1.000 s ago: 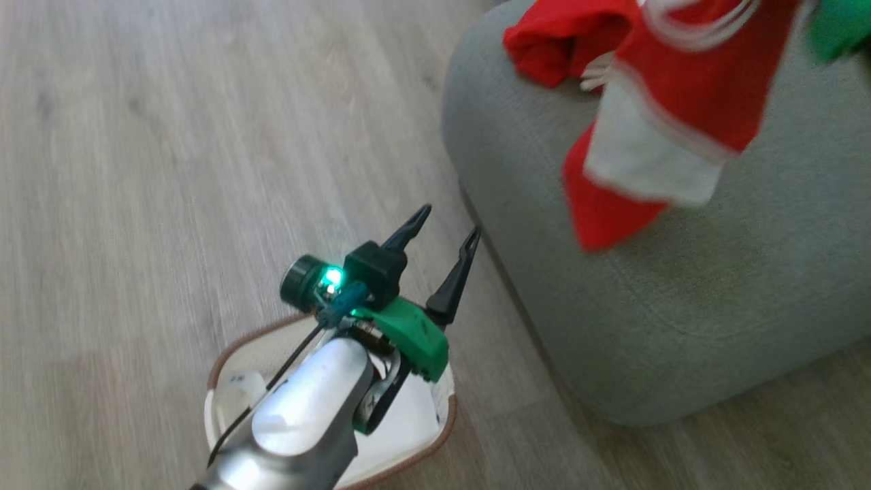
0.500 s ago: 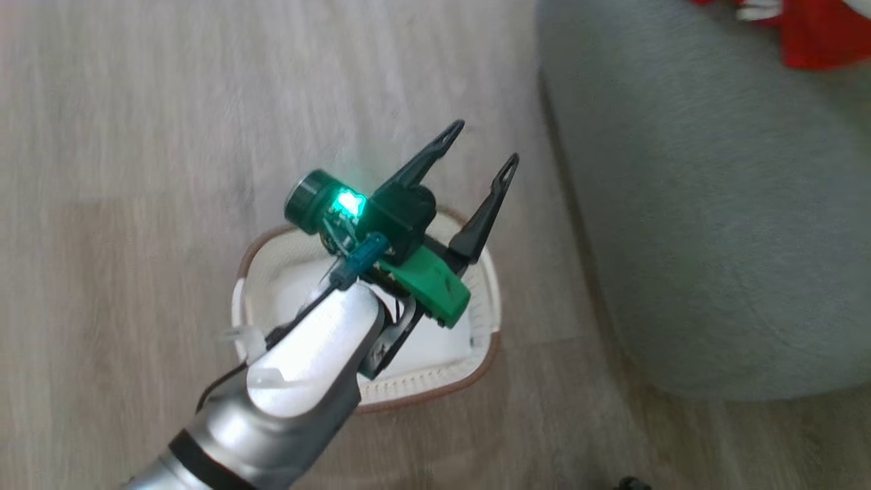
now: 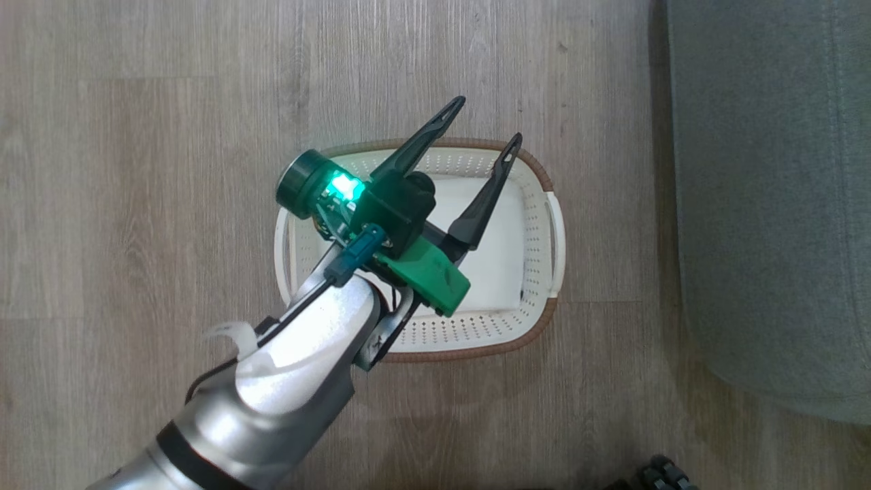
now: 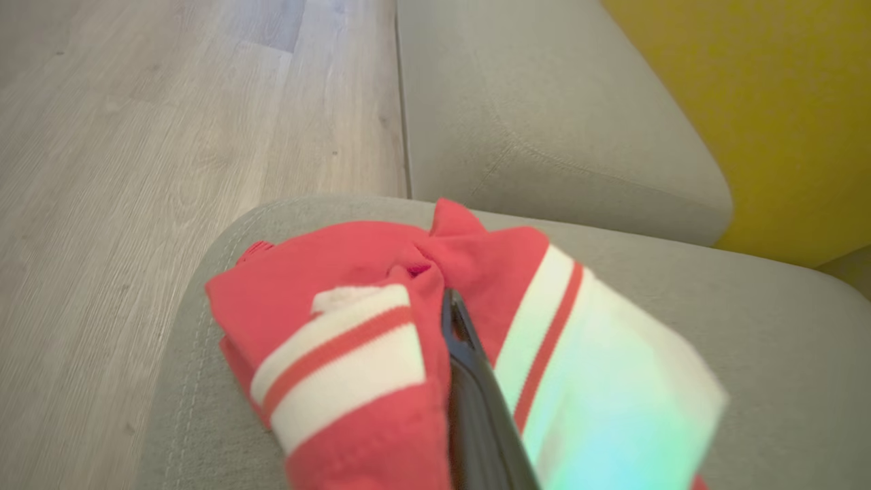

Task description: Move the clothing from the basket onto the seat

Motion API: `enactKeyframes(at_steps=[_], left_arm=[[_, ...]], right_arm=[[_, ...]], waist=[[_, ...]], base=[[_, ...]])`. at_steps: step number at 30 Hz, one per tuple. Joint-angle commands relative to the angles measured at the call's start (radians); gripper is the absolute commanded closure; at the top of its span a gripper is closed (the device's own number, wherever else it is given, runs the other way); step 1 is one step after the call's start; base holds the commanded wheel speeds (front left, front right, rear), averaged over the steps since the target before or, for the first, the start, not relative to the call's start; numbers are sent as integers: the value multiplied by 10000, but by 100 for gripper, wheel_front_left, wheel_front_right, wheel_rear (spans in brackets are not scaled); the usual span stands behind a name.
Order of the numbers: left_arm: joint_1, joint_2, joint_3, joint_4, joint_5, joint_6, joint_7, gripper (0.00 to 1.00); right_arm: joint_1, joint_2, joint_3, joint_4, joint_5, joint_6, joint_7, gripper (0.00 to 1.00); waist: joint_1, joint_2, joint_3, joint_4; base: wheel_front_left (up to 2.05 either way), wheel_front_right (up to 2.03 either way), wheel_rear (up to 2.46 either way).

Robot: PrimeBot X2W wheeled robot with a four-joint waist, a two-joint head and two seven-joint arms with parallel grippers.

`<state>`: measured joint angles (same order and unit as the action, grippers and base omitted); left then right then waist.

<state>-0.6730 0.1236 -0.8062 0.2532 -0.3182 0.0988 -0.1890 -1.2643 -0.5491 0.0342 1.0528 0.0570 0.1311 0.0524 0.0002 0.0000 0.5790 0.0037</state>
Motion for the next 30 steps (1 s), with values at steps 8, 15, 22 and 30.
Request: enactKeyframes(at_steps=[8, 15, 22, 30], left_arm=[[-162, 368, 235, -412, 54, 172, 87, 0], [51, 588, 376, -411, -111, 335, 149, 0], [426, 901, 618, -433, -379, 516, 153, 0], [1017, 1194, 859, -558, -709, 763, 115, 0]], right_arm=[[119, -89, 499, 196, 612, -4, -479, 15], [539, 168, 1390, 68, 1435, -4, -668, 0], [1585, 194, 2694, -728, 2583, -4, -978, 0], [3167, -146, 3786, -1910, 3851, -4, -1178, 0]], waist=[[-2, 0, -79, -336], [-2, 0, -433, -970], [-2, 0, -1034, -1619], [-2, 0, -1881, -2084]], base=[[0, 0, 0], [0, 0, 0], [0, 0, 0], [0, 0, 0]])
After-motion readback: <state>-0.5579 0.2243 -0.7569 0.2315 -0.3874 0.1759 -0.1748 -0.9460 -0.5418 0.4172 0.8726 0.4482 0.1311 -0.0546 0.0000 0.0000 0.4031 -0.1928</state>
